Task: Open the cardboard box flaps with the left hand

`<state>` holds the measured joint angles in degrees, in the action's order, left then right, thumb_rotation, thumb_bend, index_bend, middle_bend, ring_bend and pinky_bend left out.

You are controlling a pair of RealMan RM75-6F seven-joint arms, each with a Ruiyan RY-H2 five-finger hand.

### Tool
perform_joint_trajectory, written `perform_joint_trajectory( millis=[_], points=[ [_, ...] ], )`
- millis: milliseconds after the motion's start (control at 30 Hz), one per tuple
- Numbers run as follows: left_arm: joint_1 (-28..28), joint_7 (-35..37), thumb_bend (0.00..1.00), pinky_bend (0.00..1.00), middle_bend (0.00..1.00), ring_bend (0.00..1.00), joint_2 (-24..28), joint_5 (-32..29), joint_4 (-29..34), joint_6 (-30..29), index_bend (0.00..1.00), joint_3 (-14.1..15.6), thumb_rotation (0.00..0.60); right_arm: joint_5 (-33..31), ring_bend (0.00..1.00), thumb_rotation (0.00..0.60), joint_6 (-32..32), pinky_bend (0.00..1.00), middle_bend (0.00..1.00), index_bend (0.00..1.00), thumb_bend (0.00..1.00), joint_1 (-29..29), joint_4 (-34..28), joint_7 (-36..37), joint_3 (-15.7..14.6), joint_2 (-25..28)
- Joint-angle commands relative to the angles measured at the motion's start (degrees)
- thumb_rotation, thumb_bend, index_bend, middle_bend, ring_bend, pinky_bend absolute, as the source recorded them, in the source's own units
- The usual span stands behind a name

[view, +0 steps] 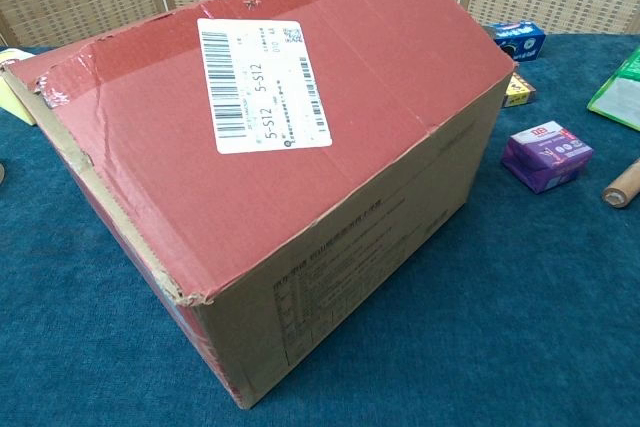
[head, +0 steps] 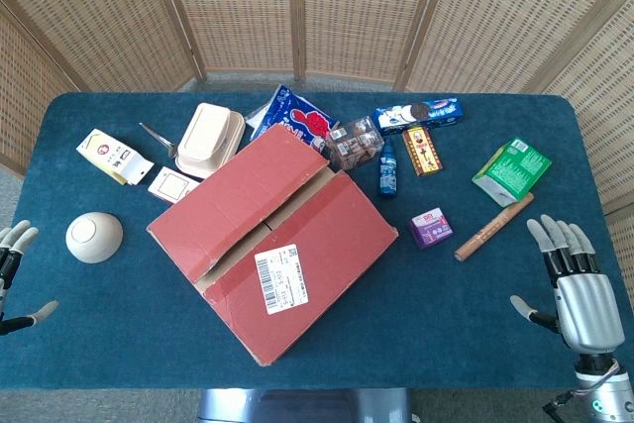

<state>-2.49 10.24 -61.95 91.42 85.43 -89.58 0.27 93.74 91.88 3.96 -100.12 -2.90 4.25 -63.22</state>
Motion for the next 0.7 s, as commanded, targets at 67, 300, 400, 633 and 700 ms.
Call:
perform_joint_trajectory(
  millis=[67, 300, 400, 633, 700],
  points=[
    [0.0, 0.1, 0.12, 0.0, 0.0, 0.0, 0.0, 0.0, -0.1, -0.1, 0.0, 0.0, 0.6, 0.1, 0.0, 0.6, -0.1, 0.0, 0.0, 0.0, 0.0, 0.0, 0.0, -0.1, 0.0, 0.0],
    [-1.0, 0.1, 0.12, 0.0, 0.0, 0.0, 0.7, 0.7, 1.6, 0.1, 0.0, -0.6, 0.6, -0.3, 0.0, 0.6, -0.6, 0.0, 0.0, 0.0, 0.0, 0.1, -0.3, 0.4, -0.1, 0.3],
    [-1.8, -0.4, 0.12, 0.0, 0.0, 0.0, 1.3, 1.0, 2.6, 0.8, 0.0, -0.9, 0.6, -0.4, 0.0, 0.6, -0.6, 0.0, 0.0, 0.0, 0.0, 0.1, -0.4, 0.6, 0.0, 0.3],
    [-4.5, -1.3, 0.12, 0.0, 0.0, 0.0, 2.1, 2.0, 6.7, 2.5, 0.0, -2.3, 0.6, 0.1, 0.0, 0.6, -0.5, 0.0, 0.0, 0.0, 0.0, 0.1, -0.7, 0.7, -0.2, 0.5],
    [-5.6, -2.0, 0.12, 0.0, 0.0, 0.0, 2.2, 2.7, 8.7, 3.1, 0.0, -2.7, 0.6, 0.4, 0.0, 0.6, -0.5, 0.0, 0.0, 0.0, 0.0, 0.1, -0.8, 0.7, -0.3, 0.5]
  ],
)
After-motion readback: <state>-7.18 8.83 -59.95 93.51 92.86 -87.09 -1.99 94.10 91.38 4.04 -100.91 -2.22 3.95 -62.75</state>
